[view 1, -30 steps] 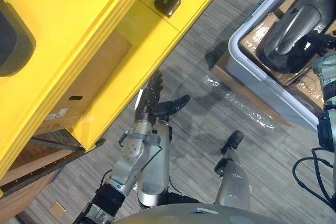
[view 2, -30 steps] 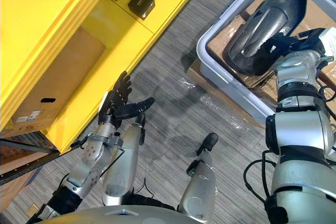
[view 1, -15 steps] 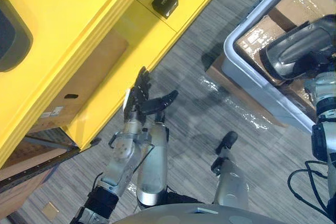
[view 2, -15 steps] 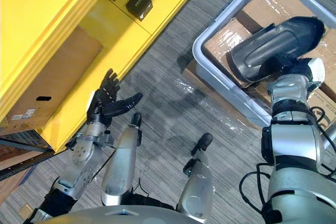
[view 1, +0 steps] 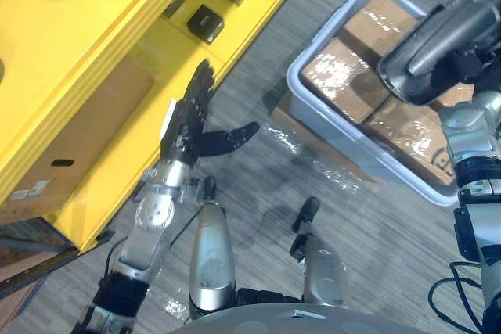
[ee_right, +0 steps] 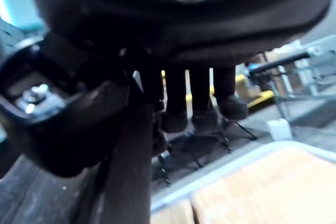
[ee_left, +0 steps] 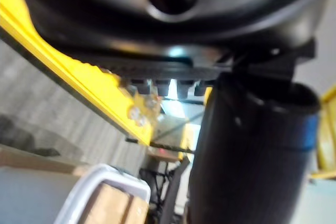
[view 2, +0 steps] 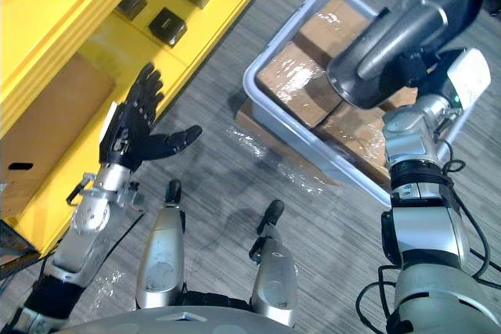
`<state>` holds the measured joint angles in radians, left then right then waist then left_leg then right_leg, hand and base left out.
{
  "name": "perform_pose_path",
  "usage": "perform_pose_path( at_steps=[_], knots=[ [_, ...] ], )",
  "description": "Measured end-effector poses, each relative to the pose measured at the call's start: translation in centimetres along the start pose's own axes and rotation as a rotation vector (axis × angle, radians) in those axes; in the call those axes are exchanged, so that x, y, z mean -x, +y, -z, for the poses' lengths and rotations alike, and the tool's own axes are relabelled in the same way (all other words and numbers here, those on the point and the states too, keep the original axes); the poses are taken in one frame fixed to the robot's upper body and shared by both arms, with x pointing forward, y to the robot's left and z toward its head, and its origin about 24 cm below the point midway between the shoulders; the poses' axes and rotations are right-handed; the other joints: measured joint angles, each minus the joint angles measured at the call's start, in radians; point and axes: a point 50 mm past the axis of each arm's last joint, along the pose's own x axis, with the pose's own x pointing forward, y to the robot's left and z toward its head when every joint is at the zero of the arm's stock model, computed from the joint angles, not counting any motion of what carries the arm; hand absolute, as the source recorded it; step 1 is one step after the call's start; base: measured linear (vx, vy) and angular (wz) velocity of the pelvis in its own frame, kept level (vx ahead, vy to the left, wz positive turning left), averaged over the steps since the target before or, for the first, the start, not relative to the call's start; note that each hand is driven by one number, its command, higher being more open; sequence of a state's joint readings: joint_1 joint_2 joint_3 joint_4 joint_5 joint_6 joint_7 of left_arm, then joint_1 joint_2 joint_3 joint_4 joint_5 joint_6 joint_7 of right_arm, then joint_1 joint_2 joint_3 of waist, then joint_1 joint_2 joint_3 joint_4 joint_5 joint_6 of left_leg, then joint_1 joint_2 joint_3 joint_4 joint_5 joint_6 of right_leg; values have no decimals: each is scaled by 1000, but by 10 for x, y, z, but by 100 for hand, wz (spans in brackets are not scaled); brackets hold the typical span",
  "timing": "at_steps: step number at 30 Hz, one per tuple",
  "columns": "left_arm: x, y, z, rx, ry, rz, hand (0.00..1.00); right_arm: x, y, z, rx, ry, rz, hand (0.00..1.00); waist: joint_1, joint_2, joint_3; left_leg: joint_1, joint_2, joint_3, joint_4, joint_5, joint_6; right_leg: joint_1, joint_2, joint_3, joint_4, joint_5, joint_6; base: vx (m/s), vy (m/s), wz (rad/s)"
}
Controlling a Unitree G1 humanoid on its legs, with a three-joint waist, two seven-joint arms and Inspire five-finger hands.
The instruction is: Walk over and take three plastic housings, then place them on the shelf
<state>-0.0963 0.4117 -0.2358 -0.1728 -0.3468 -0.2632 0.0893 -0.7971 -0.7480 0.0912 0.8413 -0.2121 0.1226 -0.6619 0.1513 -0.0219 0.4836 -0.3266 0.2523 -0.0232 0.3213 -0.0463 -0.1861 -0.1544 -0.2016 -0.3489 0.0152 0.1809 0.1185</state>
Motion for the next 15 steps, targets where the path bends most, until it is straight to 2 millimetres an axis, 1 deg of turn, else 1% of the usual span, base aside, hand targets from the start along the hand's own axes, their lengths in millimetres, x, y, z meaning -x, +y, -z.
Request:
perform_pose_path(
  at_steps=[1, 2, 3, 4, 5, 6, 7, 8, 9, 11, 12, 14, 15],
  knots=[
    [-9, -3, -4, 1, -14, 46, 100, 2, -1, -8, -11, -62, 13, 0, -10, -17, -10, 20, 3, 12, -28, 11, -2, 0, 3, 7, -1, -1, -2, 35, -39, -19],
    [-12, -5, -6, 2, -14, 70, 100, 4, -1, -13, -17, -92, 16, 0, -19, -26, -15, 29, 3, 17, -43, 17, -3, 0, 3, 13, -2, -1, -2, 48, -27, -20],
    [-18, -11, -5, 67, 18, 137, 100, 7, -2, -19, -16, -149, 23, 0, -29, -43, -26, 52, 4, 32, -70, 27, -5, 0, 3, 25, -4, -1, -2, 78, -16, -29],
    [-21, -16, 1, 160, 92, 214, 100, 12, 0, -28, -11, -223, 21, 0, -45, -59, -44, 80, 6, 57, -96, 32, -6, 1, 3, 40, -5, -2, -2, 66, -11, -30],
    [-22, -17, 2, 181, 111, 229, 100, 13, 0, -29, -6, -239, 22, 0, -48, -62, -47, 86, 6, 62, -100, 33, -7, 1, 3, 44, -5, -1, -2, 79, 1, -39],
    [-23, -24, 11, 251, 192, 291, 100, 18, 1, -34, -2, -295, 20, 0, -56, -69, -60, 110, 7, 84, -116, 34, -8, 2, 3, 62, -5, -1, -2, 88, 18, -32],
    [-23, -30, 22, 333, 279, 339, 100, 24, 2, -38, 1, -346, 14, 0, -72, -72, -76, 129, 7, 100, -130, 35, -8, 4, 3, 76, -5, -1, -2, 88, 18, -37],
    [-23, -33, 27, 374, 322, 357, 100, 27, 3, -40, 9, -377, 11, 0, -78, -72, -83, 142, 7, 110, -138, 35, -9, 6, 3, 83, -5, -1, -2, 92, 23, -32],
    [-23, -35, 39, 435, 397, 370, 100, 33, 7, -44, 14, -432, -7, 0, -97, -74, -101, 163, 8, 126, -152, 36, -9, 8, 3, 93, -6, -1, -2, 52, 14, -27],
    [-24, -35, 50, 484, 467, 365, 100, 44, 12, -48, 21, -501, -39, 0, -120, -74, -127, 189, 9, 150, -169, 36, -9, 16, 5, 109, -15, -1, -2, 59, 17, -29],
    [-27, -33, 54, 495, 480, 354, 100, 51, 14, -49, 34, -549, -64, 0, -135, -73, -142, 206, 10, 164, -178, 36, -10, 23, 7, 117, -23, -1, -1, 44, 9, -28],
    [-34, -33, 53, 552, 473, 342, 100, 62, 18, -46, 62, -606, -108, 0, -144, -70, -157, 241, 17, 187, -198, 36, -12, 42, 16, 132, -34, -1, -1, 24, -7, -26],
    [-38, -33, 51, 592, 460, 337, 100, 69, 22, -42, 78, -634, -142, 0, -153, -67, -178, 252, 21, 194, -207, 36, -14, 48, 20, 135, -40, -1, -1, 14, -13, -19]
  ],
)
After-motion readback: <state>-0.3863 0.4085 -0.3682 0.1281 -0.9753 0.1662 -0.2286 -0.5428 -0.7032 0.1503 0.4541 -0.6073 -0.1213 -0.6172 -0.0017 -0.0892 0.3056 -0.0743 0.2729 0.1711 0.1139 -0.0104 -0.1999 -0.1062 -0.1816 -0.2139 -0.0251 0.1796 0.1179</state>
